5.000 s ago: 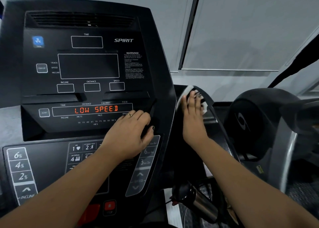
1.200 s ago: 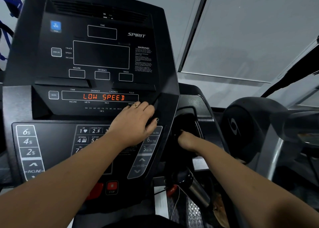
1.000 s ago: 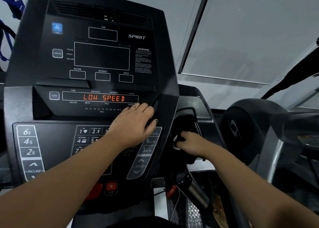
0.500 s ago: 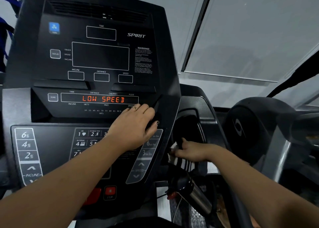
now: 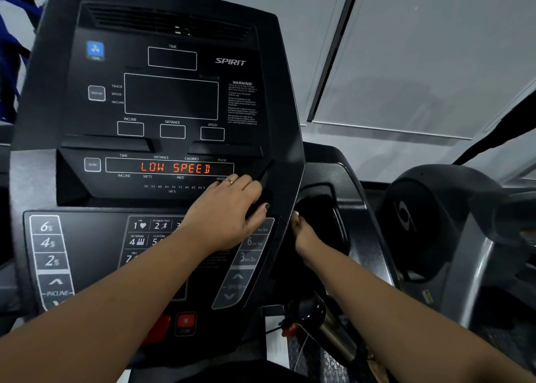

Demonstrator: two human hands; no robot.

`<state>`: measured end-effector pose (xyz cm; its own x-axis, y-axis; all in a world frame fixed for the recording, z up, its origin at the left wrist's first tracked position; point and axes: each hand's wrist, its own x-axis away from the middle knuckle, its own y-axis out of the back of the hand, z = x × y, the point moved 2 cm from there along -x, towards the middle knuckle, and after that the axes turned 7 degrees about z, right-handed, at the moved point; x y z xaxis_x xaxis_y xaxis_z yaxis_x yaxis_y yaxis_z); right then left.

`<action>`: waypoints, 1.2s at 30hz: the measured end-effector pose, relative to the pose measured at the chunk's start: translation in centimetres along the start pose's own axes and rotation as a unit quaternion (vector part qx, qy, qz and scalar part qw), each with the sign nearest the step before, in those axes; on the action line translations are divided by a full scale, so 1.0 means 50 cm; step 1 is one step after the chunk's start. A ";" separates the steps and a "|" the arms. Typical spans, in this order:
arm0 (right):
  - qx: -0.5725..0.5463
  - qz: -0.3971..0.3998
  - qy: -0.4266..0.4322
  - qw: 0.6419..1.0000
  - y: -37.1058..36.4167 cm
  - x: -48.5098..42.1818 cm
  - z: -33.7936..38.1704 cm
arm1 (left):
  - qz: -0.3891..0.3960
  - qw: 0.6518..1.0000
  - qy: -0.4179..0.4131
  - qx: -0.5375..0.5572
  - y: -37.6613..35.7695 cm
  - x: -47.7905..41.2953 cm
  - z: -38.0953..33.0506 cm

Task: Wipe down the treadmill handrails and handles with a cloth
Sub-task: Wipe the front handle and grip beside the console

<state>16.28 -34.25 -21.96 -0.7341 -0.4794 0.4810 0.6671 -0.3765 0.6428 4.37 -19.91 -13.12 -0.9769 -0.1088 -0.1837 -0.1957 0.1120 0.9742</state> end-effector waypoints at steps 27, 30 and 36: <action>0.531 -0.053 0.461 0.709 0.207 -0.006 -0.124 | 0.000 1.000 0.001 0.007 -0.006 0.009 0.007; 0.512 -0.073 0.430 0.740 0.199 -0.007 -0.126 | -0.004 1.000 -0.001 0.009 -0.007 0.009 0.008; 0.378 -0.140 0.369 0.837 0.136 0.056 -0.167 | -0.003 1.000 0.003 0.005 -0.009 0.009 0.005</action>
<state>19.82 -44.77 -21.19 -0.3841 -0.9204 -0.0722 0.0053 -0.0804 0.9967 3.97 -19.74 -13.66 -0.9751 -0.1154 -0.1892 -0.2029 0.1215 0.9716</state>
